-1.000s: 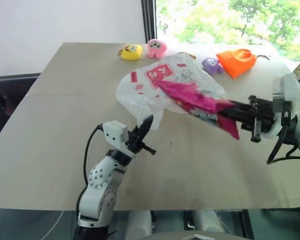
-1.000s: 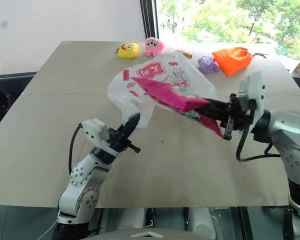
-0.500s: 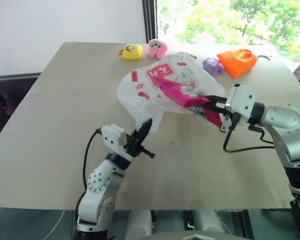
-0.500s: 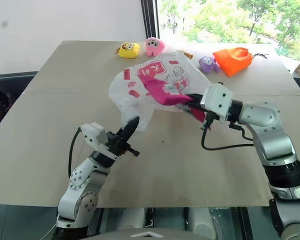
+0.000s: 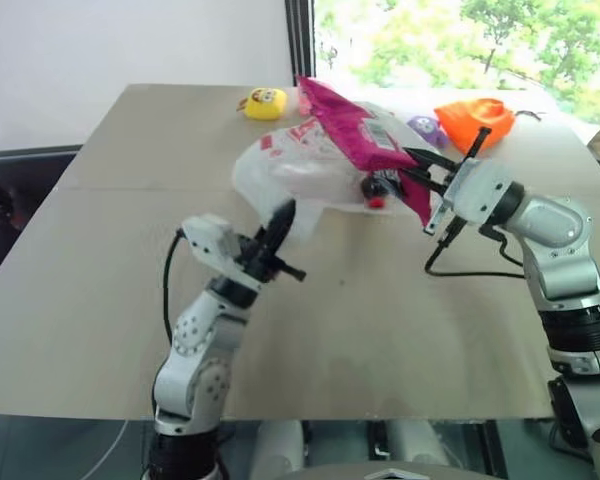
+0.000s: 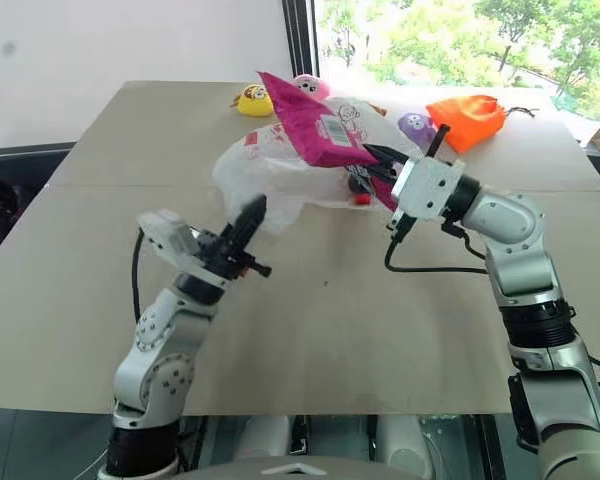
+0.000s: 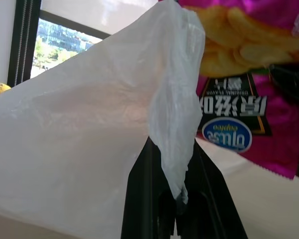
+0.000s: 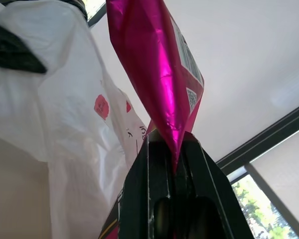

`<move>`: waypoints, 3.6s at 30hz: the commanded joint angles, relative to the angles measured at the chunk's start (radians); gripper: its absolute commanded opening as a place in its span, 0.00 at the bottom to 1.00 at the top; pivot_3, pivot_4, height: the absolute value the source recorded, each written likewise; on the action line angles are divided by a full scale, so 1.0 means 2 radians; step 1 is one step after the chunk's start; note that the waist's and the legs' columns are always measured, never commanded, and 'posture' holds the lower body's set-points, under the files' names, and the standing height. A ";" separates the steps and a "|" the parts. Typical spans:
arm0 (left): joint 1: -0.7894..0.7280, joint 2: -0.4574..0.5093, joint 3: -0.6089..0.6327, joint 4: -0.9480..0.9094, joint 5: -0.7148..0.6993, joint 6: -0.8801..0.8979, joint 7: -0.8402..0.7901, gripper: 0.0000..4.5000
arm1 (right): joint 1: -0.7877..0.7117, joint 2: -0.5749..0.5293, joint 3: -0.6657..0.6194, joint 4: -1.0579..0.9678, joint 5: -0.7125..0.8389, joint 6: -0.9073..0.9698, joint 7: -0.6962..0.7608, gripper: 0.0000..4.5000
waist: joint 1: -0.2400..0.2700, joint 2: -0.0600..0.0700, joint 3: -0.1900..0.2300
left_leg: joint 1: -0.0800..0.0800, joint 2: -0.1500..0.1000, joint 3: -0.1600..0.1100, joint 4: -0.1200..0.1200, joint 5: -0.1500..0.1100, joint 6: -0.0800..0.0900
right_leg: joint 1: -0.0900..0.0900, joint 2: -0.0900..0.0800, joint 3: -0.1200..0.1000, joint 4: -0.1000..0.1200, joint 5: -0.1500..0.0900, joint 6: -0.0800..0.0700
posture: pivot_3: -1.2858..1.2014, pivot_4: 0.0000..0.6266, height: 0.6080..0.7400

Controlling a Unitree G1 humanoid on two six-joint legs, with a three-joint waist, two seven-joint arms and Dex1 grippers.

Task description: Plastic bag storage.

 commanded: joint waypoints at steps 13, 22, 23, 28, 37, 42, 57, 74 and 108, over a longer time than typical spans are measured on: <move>-0.054 0.022 0.038 -0.009 -0.073 0.052 0.013 0.00 | -0.048 -0.016 0.055 0.233 -0.234 -0.350 -0.132 0.00 | -0.002 0.000 0.000 | 0.001 0.000 0.001 0.000 0.000 -0.001 | 0.000 0.000 0.001 0.000 0.000 0.000 | 0.52 0.24 1.00; -0.036 0.030 0.027 -0.015 -0.059 0.049 -0.001 0.00 | -0.088 -0.014 0.053 0.298 -0.345 -0.310 -0.256 0.00 | -0.003 0.000 0.000 | 0.001 0.000 0.002 0.000 0.001 -0.001 | 0.000 0.000 0.002 0.000 0.000 0.000 | 0.52 0.24 1.00; -0.035 0.030 0.025 -0.016 -0.057 0.048 -0.002 0.00 | -0.101 -0.005 0.055 0.300 -0.356 -0.292 -0.271 0.00 | -0.003 0.000 0.000 | 0.001 0.000 0.002 0.000 0.001 -0.001 | 0.000 0.000 0.002 0.001 0.000 0.000 | 0.52 0.24 1.00; -0.037 0.030 0.019 -0.008 -0.049 0.045 -0.007 0.00 | -0.173 0.055 0.096 0.368 -0.389 -0.200 -0.282 0.00 | -0.006 0.000 0.000 | 0.003 0.001 0.003 0.000 0.001 -0.001 | 0.000 0.000 0.003 0.001 0.000 0.000 | 0.52 0.24 1.00; -0.042 0.019 0.010 0.011 -0.039 0.039 -0.013 0.00 | -0.295 0.156 0.140 0.565 -0.371 -0.084 -0.282 0.49 | -0.006 0.000 0.000 | 0.002 0.001 0.004 -0.001 0.001 -0.001 | 0.000 0.000 0.003 0.001 0.000 0.000 | 0.52 0.24 1.00; -0.034 0.021 0.019 0.008 -0.035 0.039 -0.005 0.00 | -0.169 0.156 0.073 0.400 -0.173 0.005 -0.062 0.98 | -0.001 0.000 0.000 | 0.002 0.001 0.004 -0.002 0.001 -0.001 | 0.000 0.000 0.002 0.000 0.000 0.000 | 0.52 0.24 1.00; -0.026 0.017 0.015 0.008 -0.032 0.043 -0.001 0.00 | 0.121 0.095 -0.024 -0.154 -0.073 0.135 -0.104 0.98 | -0.001 0.000 0.001 | 0.001 0.000 0.001 -0.001 0.001 -0.001 | 0.000 0.000 0.001 0.001 0.000 0.000 | 0.52 0.24 1.00; -0.024 0.012 0.016 0.037 -0.013 0.020 -0.016 0.00 | 0.150 0.116 -0.045 -0.116 -0.071 0.357 -0.175 0.86 | -0.001 0.000 0.000 | 0.001 0.000 0.001 -0.001 0.001 -0.001 | 0.000 0.000 0.001 0.000 0.000 0.000 | 0.52 0.24 1.00; -0.644 0.197 0.100 0.637 0.086 -0.079 -0.121 0.00 | -0.428 0.069 -0.266 0.379 0.226 0.319 -0.149 0.01 | -0.012 -0.001 0.005 | -0.012 -0.002 0.002 -0.007 0.002 -0.003 | -0.015 -0.001 -0.001 0.000 0.000 0.001 | 0.52 0.24 1.00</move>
